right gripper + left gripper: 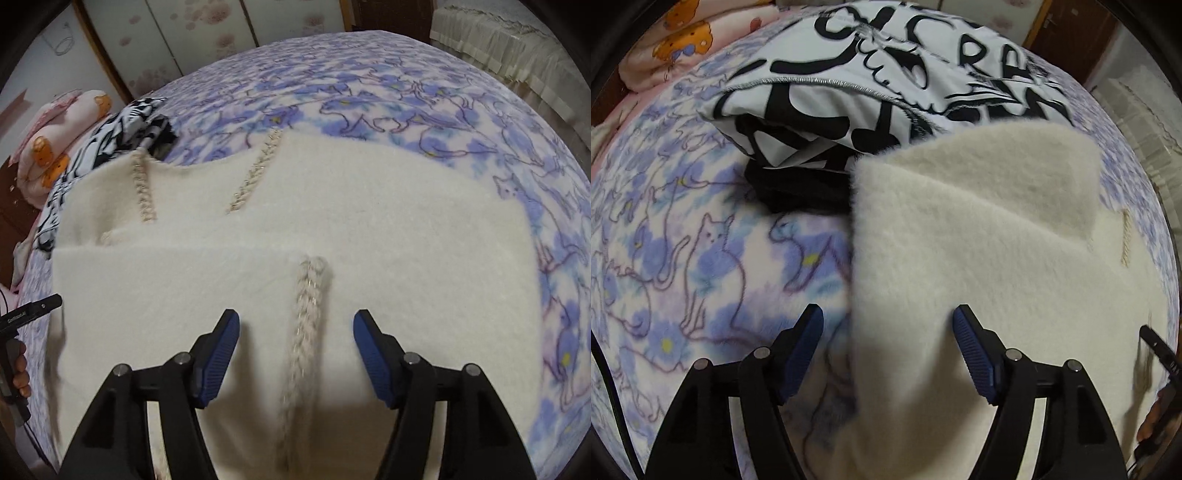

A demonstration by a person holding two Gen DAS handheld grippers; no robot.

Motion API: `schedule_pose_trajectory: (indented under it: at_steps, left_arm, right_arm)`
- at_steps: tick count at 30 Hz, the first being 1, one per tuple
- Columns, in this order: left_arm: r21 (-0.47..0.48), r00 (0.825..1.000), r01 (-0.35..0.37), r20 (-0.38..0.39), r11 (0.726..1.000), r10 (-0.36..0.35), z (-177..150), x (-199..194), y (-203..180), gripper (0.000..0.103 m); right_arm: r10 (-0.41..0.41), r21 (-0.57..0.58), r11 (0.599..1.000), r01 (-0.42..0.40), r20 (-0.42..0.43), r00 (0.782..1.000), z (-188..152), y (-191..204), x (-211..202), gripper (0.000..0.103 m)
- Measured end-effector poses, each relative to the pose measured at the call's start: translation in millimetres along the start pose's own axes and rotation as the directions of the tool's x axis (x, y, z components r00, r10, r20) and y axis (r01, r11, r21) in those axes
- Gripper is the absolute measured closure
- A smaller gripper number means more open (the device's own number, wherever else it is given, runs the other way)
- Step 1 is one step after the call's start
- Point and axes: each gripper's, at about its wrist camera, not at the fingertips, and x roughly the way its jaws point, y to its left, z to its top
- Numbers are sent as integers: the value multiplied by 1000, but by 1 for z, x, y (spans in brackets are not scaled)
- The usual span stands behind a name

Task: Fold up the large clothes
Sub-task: 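Fold the held side edge inward over the body and open the left tool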

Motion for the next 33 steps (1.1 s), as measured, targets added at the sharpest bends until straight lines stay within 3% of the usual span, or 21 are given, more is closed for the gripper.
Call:
schedule_pose_trajectory:
  at_steps: [1, 2, 3, 4, 9, 11, 15, 17, 19, 22, 24, 26, 28, 30, 33]
  left_arm:
    - [-22, 1000, 15, 8, 1000, -14, 5, 2, 1, 33]
    - [-27, 999, 33, 34, 999, -32, 9, 0, 1, 60]
    - [-10, 997, 40, 66, 999, -40, 13, -3, -2, 80]
    - [2, 997, 16, 71, 1000, -17, 16, -3, -4, 86]
    - [-18, 996, -17, 90, 1000, 18, 13, 5, -5, 84]
    - [-18, 993, -53, 100, 998, 55, 9, -3, -8, 79]
    - [32, 966, -143, 220, 989, 132, -15, -45, -31, 76]
    - [69, 961, -94, 267, 993, 73, -32, -64, -49, 61]
    - [120, 964, -15, 265, 993, -17, -50, -72, -72, 51]
    - [190, 979, 44, 190, 981, -81, -73, -60, -102, 51]
    - [212, 990, 23, 131, 977, -52, -86, -40, -114, 51]
    - [215, 996, -17, 92, 976, -3, -95, -23, -109, 50]
    - [212, 993, -13, 119, 977, -13, -98, -25, -96, 50]
    - [192, 992, -44, 123, 980, 20, -97, -28, -79, 50]
    - [134, 994, -26, 107, 991, 11, -97, -37, -55, 50]
  right_arm:
    - [-33, -44, 998, 34, 16, 999, 4, 7, 3, 65]
    - [-45, -76, 996, 47, 21, 999, 8, 13, 3, 89]
    - [-53, -81, 995, 56, 36, 998, 11, 16, 0, 89]
    - [-54, -82, 995, 59, 69, 996, 14, 17, -3, 89]
    - [-99, -104, 989, 105, 57, 993, 17, 19, 15, 86]
    - [-140, -74, 987, 143, 46, 989, 18, 20, 5, 80]
    - [-187, -22, 981, 191, 128, 974, 3, 30, -31, 77]
    - [-118, -25, 992, 122, 137, 984, -8, 44, -42, 72]
    - [3, -50, 999, 3, 104, 995, -19, 64, -45, 72]
    - [150, -113, 983, -147, 17, 989, -36, 99, -39, 72]
    - [143, -160, 976, -144, -16, 990, -48, 111, -31, 72]
    - [87, -183, 979, -87, -10, 996, -53, 105, -26, 72]
    - [19, -177, 984, -16, 15, 1000, -52, 80, -24, 72]
    - [-85, -142, 986, 90, 39, 996, -52, 42, -28, 71]
    - [-9, -117, 993, 14, 37, 999, -56, 7, -40, 77]
